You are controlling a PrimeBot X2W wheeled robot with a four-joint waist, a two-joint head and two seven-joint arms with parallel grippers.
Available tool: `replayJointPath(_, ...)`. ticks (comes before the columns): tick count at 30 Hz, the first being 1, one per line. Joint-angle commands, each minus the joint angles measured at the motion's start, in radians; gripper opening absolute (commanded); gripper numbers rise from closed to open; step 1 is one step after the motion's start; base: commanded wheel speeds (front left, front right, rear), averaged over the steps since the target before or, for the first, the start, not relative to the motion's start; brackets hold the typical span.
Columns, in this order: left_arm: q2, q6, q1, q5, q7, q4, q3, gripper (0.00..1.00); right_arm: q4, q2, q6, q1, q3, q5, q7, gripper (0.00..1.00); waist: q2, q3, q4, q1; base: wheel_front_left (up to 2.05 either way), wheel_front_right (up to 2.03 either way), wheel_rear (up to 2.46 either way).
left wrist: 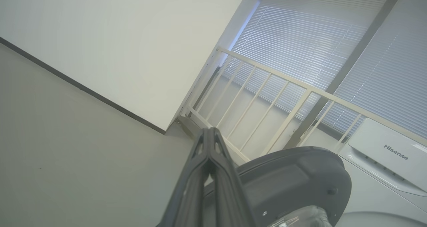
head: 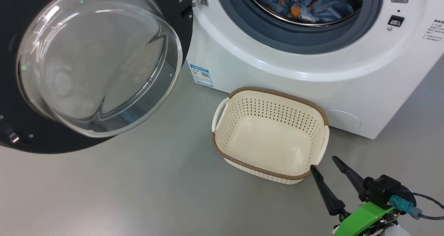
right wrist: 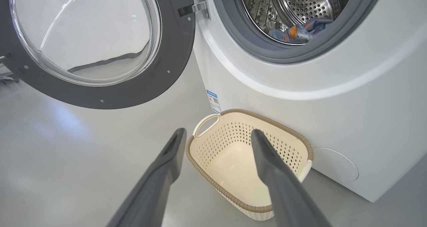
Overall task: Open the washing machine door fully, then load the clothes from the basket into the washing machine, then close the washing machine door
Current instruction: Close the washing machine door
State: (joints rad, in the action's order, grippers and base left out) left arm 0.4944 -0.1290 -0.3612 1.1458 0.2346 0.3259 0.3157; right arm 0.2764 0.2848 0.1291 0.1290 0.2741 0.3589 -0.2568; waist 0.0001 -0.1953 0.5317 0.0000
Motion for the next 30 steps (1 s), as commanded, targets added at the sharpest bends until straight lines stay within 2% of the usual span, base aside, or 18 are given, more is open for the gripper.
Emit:
replayJointPath(1,0.099,-0.002,-0.075,0.074,-0.032,0.033,0.018,0.0,-0.029,0.003,0.002,0.0,0.011,-0.014,-0.005,1.0,-0.0001,-0.013,-0.001,0.0,0.0,0.0,0.0)
replayJointPath(5,0.159,-0.002,-0.142,0.191,-0.118,0.132,-0.013,0.0,-0.036,0.006,0.002,-0.003,0.003,-0.022,-0.005,1.0,-0.0001,-0.028,-0.003,0.0,0.0,0.0,0.0)
replayJointPath(10,0.23,-0.002,-0.23,0.333,-0.297,0.268,-0.05,0.0,-0.041,0.016,0.002,0.01,0.005,-0.033,-0.005,1.0,-0.0001,-0.061,-0.017,0.0,0.0,0.0,0.0)
replayJointPath(13,0.262,-0.002,-0.265,0.38,-0.407,0.329,-0.074,0.0,-0.042,0.02,0.002,0.017,0.008,-0.04,-0.005,1.0,-0.0001,-0.081,-0.022,0.0,0.0,0.0,0.0)
replayJointPath(18,0.283,-0.002,-0.303,0.437,-0.553,0.393,-0.093,0.0,-0.041,0.028,0.002,0.027,0.01,-0.048,-0.005,1.0,-0.0001,-0.112,-0.029,0.0,0.0,0.0,0.0)
replayJointPath(22,0.291,-0.002,-0.327,0.456,-0.626,0.414,-0.101,0.0,-0.042,0.035,0.002,0.037,0.012,-0.054,-0.005,1.0,-0.0001,-0.134,-0.034,0.0,0.0,0.0,0.0)
replayJointPath(30,0.292,-0.002,-0.345,0.451,-0.683,0.418,-0.113,0.0,-0.041,0.036,0.002,0.051,0.015,-0.06,-0.005,1.0,-0.0001,-0.153,-0.046,0.0,0.0,0.0,0.0)
